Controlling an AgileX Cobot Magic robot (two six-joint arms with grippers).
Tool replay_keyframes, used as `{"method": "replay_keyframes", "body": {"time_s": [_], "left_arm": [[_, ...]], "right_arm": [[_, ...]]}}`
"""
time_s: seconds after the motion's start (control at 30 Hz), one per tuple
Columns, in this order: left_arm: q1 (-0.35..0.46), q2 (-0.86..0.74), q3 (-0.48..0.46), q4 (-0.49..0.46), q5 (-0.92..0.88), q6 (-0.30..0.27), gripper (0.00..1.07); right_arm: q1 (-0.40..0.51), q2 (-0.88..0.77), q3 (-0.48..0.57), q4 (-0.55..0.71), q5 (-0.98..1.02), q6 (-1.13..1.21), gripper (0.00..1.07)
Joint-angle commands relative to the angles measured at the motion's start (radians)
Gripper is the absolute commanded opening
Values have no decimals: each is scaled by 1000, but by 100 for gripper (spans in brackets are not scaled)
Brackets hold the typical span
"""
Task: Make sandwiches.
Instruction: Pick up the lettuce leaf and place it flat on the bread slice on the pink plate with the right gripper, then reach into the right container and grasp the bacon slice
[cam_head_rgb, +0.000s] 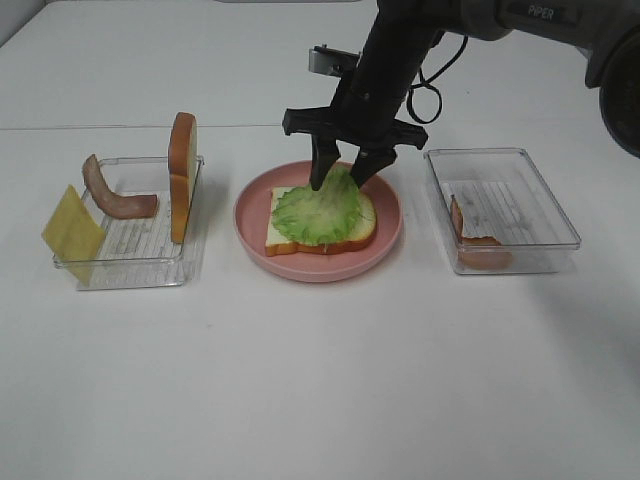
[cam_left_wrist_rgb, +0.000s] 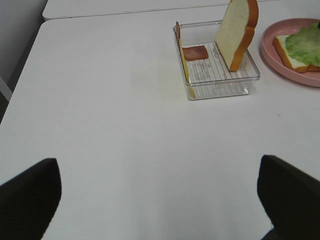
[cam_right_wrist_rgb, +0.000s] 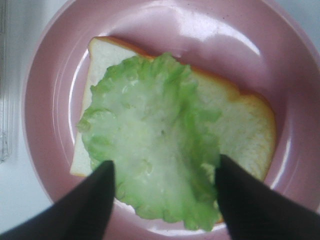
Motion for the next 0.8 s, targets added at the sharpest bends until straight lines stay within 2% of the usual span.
{"method": "replay_keyframes", "body": {"time_s": [0.03,0.07,0.47,0.53,0.6,0.8], "left_arm": [[0,-16,-2,-6,-4,0,102],[0,-16,-2,-6,-4,0,102],[0,-16,-2,-5,-4,0,102],[0,-16,-2,-5,-4,0,102],[0,-16,-2,-5,-4,0,102],[0,-16,-2,-5,-4,0,102]], "right_arm": [[-2,-2,-3,-3,13,-33,86],[0,-13,-3,4,40,-49,93],[0,-126,-3,-46,117,-8,93],[0,-143,-3,-67,156,6,93],[-1,-172,5,-156,196,58,93],[-14,-210,27,-164,196,78,93]]}}
